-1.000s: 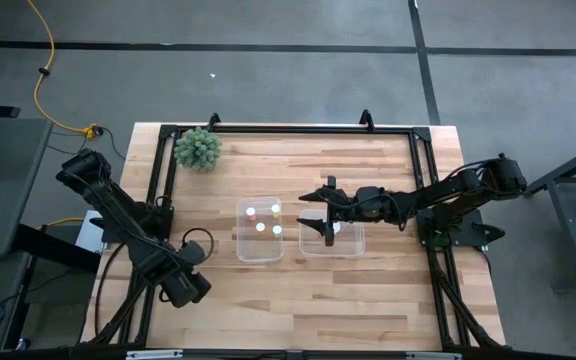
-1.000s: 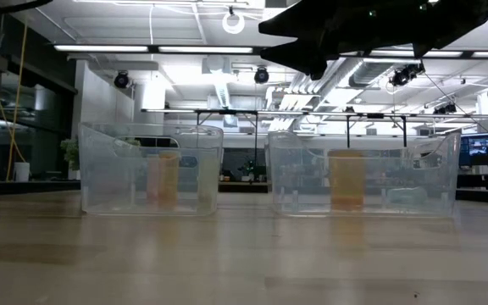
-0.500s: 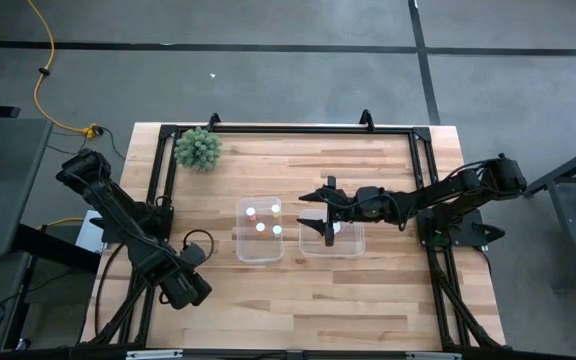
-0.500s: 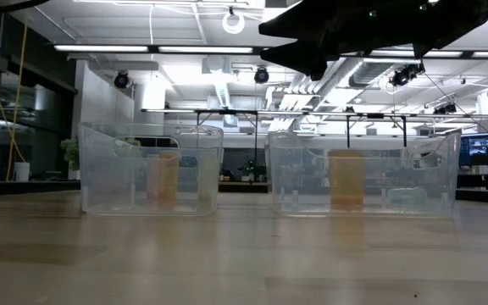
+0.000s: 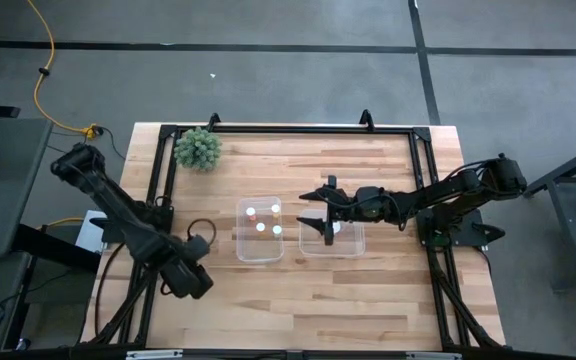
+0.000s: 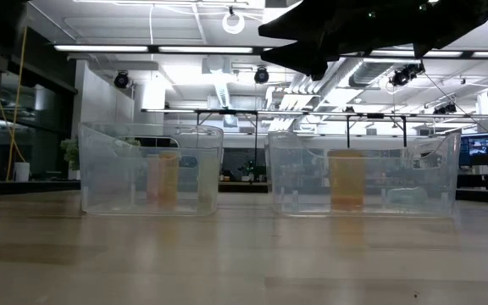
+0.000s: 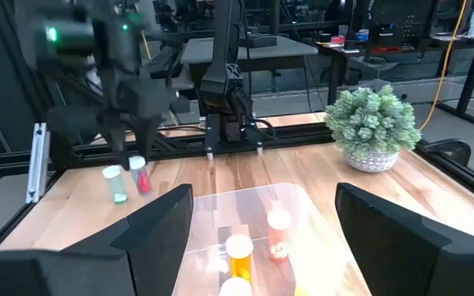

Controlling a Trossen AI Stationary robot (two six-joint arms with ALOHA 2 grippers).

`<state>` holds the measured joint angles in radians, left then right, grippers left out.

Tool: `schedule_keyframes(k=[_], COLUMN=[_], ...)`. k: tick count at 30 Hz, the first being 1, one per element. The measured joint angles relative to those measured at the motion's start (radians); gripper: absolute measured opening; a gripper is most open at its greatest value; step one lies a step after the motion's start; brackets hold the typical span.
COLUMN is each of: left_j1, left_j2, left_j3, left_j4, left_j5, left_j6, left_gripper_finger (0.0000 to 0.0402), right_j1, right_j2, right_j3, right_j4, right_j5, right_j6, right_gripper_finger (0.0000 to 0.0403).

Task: Pick and place medicine bottles into bin by pill shape (circle, oval)
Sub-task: Put the blue capsule bottle into the right transparent bin

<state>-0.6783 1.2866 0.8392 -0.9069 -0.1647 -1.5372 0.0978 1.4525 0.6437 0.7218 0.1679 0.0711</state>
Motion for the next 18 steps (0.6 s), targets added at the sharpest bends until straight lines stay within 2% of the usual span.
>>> schedule_keyframes(k=[5,11,18], left_j1=[0.037,0.068,0.152], left_j2=[-0.121,-0.248,-0.242], left_j3=[0.066,0.093,0.090], left_j4=[-0.037,0.027,0.081], left_j5=[-0.154,-0.346,-0.516], left_j6=[0.154,0.395,0.657], left_gripper_finger=[0.0110,0.0115,0.0117], right_j1=[0.000,0.002,0.004], right_j2=[0.000,0.000,0.000], right_j3=[0.000,0.000,0.000], right_j4=[0.000,0.001,0.012], right_j5=[0.001,-0.035,-0.092], right_j6=[-0.001,-0.001,0.000], right_gripper_finger=[0.0291,0.0291,0.0291])
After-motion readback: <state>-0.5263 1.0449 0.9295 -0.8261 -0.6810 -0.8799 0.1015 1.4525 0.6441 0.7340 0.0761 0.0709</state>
